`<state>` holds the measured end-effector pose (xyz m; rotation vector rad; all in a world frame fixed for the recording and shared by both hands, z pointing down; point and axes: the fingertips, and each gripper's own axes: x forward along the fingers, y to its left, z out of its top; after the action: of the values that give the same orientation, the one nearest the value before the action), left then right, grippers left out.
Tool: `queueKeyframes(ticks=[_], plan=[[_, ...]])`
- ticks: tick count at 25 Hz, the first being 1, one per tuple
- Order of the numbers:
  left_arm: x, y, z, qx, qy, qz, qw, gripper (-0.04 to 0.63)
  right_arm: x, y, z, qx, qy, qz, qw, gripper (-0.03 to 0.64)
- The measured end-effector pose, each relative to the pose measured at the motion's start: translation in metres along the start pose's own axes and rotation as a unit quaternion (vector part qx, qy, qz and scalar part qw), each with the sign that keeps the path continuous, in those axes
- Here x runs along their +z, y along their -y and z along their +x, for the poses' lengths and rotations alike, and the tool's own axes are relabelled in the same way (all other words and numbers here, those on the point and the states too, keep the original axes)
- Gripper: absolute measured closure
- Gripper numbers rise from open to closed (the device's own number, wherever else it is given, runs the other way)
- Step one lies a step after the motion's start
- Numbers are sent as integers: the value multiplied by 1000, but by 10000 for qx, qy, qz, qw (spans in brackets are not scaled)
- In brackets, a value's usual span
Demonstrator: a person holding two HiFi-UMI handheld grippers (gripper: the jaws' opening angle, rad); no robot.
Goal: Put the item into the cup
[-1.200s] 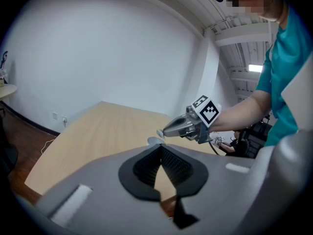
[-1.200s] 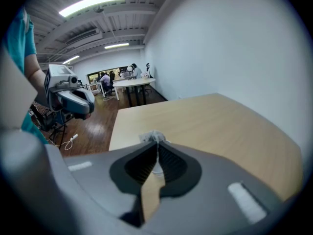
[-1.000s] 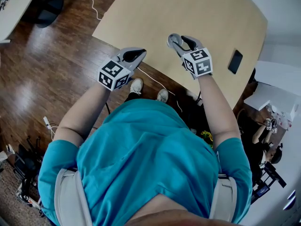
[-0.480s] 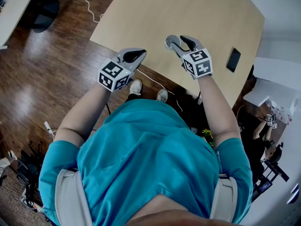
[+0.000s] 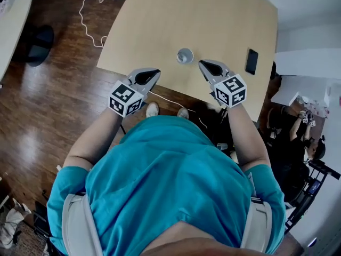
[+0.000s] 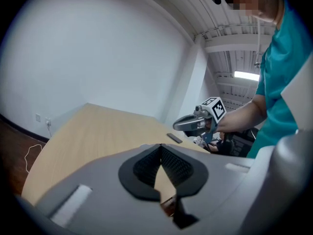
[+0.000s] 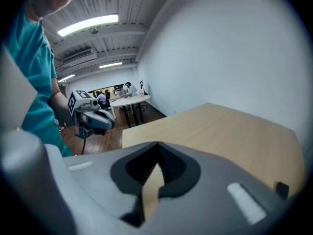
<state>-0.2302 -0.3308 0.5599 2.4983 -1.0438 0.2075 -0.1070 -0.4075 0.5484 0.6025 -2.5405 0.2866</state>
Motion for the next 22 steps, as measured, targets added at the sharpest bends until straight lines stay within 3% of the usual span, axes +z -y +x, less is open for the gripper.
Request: queueKeyframes(ticks=[9, 14, 22], plan=[[5, 38, -5, -607, 186, 337, 9974, 591, -11, -25, -112, -767, 381, 361, 9957, 615], [23, 79, 2, -920, 247, 559, 9939, 591, -21, -32, -170, -1091, 592, 516, 9909, 615], [30, 166, -14, -707, 448, 841, 9929, 591, -57, -64, -263, -1152, 987, 402, 9876, 615]])
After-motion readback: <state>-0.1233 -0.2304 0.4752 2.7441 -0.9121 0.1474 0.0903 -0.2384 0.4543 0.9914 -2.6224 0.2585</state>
